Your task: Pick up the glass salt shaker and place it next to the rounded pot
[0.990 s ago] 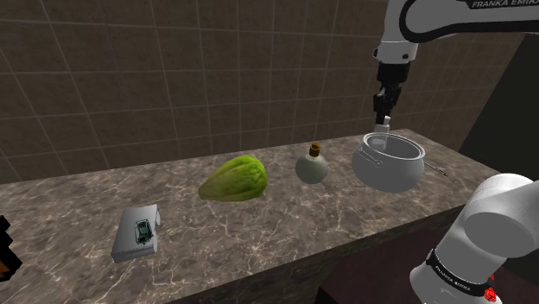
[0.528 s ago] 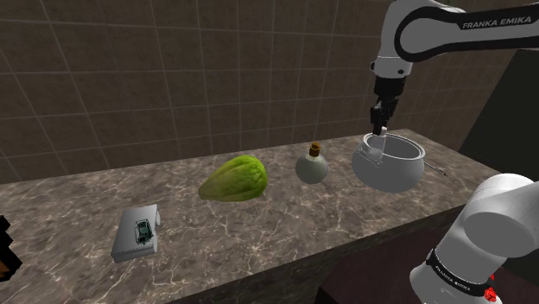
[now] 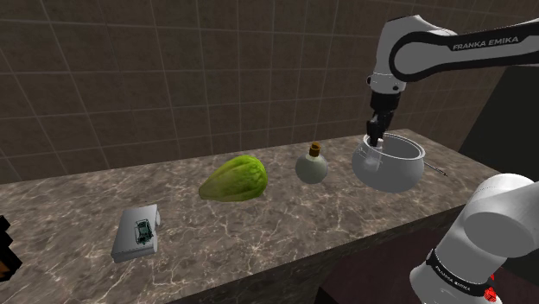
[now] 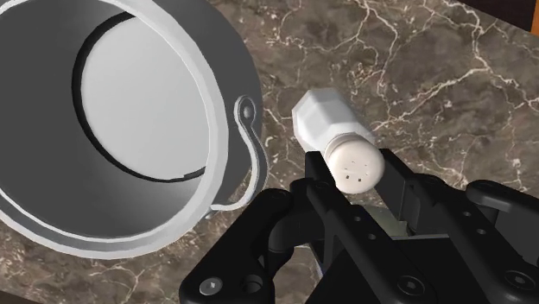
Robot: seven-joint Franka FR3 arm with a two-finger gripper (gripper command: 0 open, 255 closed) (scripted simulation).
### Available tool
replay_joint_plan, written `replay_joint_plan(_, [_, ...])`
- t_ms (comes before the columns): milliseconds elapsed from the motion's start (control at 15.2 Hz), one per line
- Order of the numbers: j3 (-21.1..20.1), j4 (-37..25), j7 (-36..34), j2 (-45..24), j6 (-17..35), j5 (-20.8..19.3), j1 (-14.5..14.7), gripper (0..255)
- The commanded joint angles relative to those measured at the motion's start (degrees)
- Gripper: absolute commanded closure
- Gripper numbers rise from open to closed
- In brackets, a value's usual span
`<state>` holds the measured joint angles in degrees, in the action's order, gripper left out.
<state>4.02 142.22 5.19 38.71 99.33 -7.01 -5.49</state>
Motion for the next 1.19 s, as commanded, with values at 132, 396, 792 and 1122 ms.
replay_joint_plan(132, [0.1, 2.97, -0.34, -0.45, 3.43, -0.12, 0.0, 255])
replay_joint_plan(396, [0.27, 5.73, -0.58, -0.94, 6.68, -0.33, -0.05, 255])
replay_joint_plan(792, [0.54, 9.59, -0.96, -2.18, 11.77, -0.67, -0.16, 255])
replay_joint_plan(1122, [0.77, 12.51, -1.29, -3.73, 16.23, -1.0, -0.26, 255])
